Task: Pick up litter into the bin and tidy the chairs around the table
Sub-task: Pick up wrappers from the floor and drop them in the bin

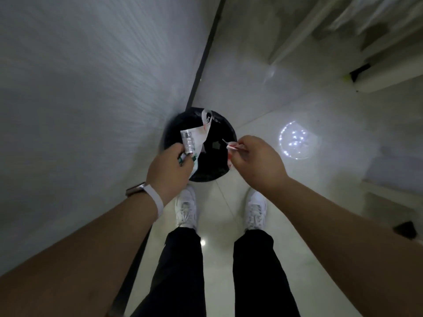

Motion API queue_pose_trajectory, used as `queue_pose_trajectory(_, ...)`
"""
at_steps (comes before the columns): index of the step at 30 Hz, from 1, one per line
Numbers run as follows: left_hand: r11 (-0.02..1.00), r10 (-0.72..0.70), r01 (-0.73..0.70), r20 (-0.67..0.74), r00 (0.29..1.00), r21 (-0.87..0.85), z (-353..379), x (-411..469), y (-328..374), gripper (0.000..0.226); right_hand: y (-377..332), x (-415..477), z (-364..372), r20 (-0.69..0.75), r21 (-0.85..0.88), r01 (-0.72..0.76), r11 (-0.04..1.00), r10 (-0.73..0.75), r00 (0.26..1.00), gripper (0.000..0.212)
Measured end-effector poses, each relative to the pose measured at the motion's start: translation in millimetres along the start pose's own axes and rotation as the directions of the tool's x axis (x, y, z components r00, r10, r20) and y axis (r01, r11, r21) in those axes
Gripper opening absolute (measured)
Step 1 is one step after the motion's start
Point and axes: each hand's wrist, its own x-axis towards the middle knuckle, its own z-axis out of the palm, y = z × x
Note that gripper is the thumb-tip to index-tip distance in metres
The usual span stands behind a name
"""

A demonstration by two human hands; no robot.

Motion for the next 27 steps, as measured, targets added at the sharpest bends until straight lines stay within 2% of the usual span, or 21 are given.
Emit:
queue_pose_trajectory(8, 0.993, -0.039, 0.033, -0.053, 0.998, -0.112, 106, 97, -91, 0.018, 82, 74, 123, -0.020, -0.248, 0.149, 0.957, -0.159, 0.987, 0.029)
queue_pose_trajectory(13, 0.993, -0.044, 0.046, 0.014, 0.999, -0.109, 156, 109, -117, 0.014, 111, 80, 154, -0.008, -0.365, 0.167, 0.916, -0.183, 0.983, 0.040)
queue_pose_trajectory(18, 0.998, 0.046, -0.046, -0.001, 0.999, -0.050, 145, 80, -108, 0.042, 110, 62, 127, 0.072, -0.357, 0.192, 0.914, -0.178, 0.981, 0.043)
queue_pose_trajectory(23, 0.973, 0.205, -0.206, 0.021, 0.979, 0.100, 95, 52, -70, 0.043, 88, 39, 66, 0.031, -0.362, 0.191, 0.912, -0.193, 0.981, 0.040)
queue_pose_trajectory(27, 0.930, 0.301, -0.300, 0.027, 0.953, 0.213, 49, 21, -15, 0.049, 55, 12, 3, -0.016, -0.339, 0.202, 0.919, -0.220, 0.975, 0.047)
